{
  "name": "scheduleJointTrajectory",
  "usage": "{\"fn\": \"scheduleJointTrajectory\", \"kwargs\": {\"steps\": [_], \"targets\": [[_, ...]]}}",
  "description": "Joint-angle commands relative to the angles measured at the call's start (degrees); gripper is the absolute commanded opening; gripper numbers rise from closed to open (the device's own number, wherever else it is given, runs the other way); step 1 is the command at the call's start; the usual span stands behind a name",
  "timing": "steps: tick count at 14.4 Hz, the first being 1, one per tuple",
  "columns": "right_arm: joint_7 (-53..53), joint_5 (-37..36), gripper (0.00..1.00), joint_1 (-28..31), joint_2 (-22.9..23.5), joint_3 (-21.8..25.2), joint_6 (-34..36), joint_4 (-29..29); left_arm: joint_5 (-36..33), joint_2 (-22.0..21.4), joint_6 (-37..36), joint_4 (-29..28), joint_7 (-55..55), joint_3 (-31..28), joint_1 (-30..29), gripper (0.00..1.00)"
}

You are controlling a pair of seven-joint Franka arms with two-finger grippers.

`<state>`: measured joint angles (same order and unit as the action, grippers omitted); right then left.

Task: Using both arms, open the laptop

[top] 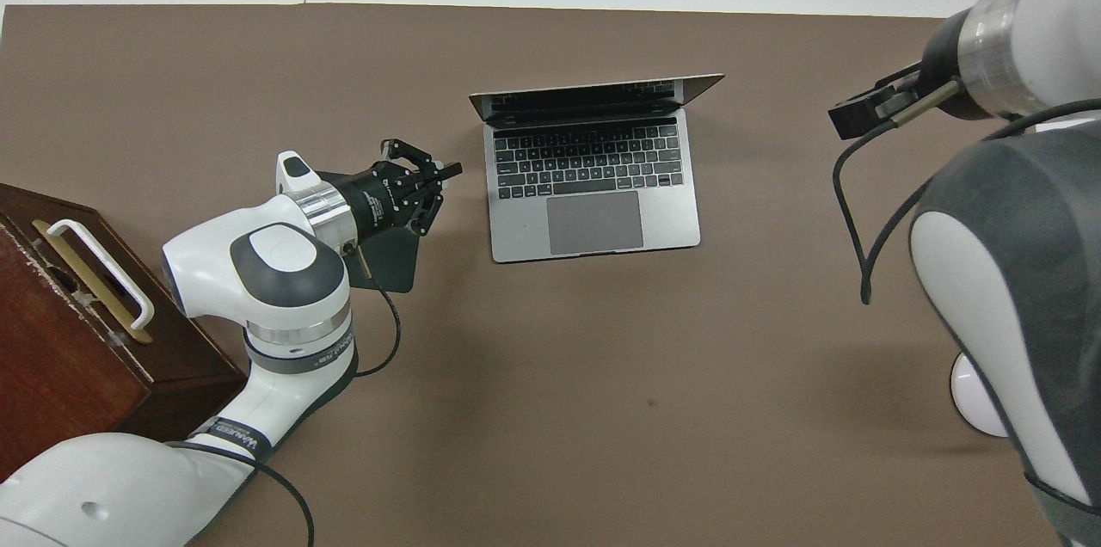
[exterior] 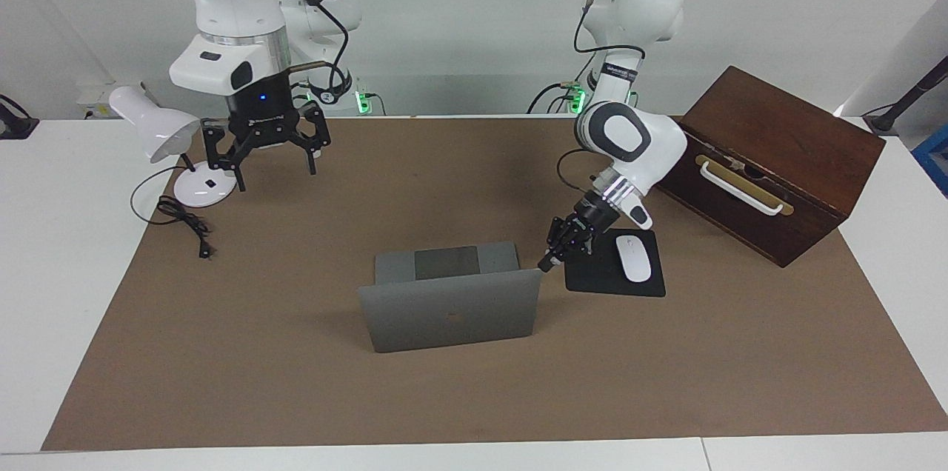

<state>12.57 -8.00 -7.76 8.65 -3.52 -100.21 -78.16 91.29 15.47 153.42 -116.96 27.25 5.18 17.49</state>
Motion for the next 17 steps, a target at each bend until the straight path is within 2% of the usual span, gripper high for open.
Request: {"fn": "scheduleJointTrajectory", "kwargs": {"steps": [1, 5, 8, 10, 14, 17], "targets": [[-4.03, 4.29, 1.0, 2.21, -1.44, -0.26, 2.2, -0.5, -12.57, -0.09, -0.13, 1.38, 0.0, 0.27, -3.15, 0.0], [-5.27, 6.23, 1.0, 5.03, -2.06, -0.26, 3.88, -0.5, -30.68, 0.44, -5.48, 6.55, 0.09, -0.86, -6.14, 0.0], [-9.22, 7.29, 1.0, 6.0, -2.15, -0.26, 5.72, -0.5, -41.94, 2.19, -14.17, 13.4, 0.09, -4.81, -6.59, 0.0], [-12.37, 7.38, 1.0, 6.26, -2.24, -0.26, 7.12, -0.5, -52.57, 3.6, -19.71, 19.2, 0.17, -6.32, -6.68, 0.0], [-14.58, 7.29, 1.0, 7.49, -2.76, -0.26, 10.82, -0.76, -64.55, 3.96, -28.41, 24.84, 0.09, -9.12, -7.47, 0.0], [-14.68, 7.29, 1.0, 8.28, -4.08, -0.17, 10.65, -3.48, -71.92, 3.78, -37.98, 29.93, -0.35, -11.41, -7.47, 0.0]]}}
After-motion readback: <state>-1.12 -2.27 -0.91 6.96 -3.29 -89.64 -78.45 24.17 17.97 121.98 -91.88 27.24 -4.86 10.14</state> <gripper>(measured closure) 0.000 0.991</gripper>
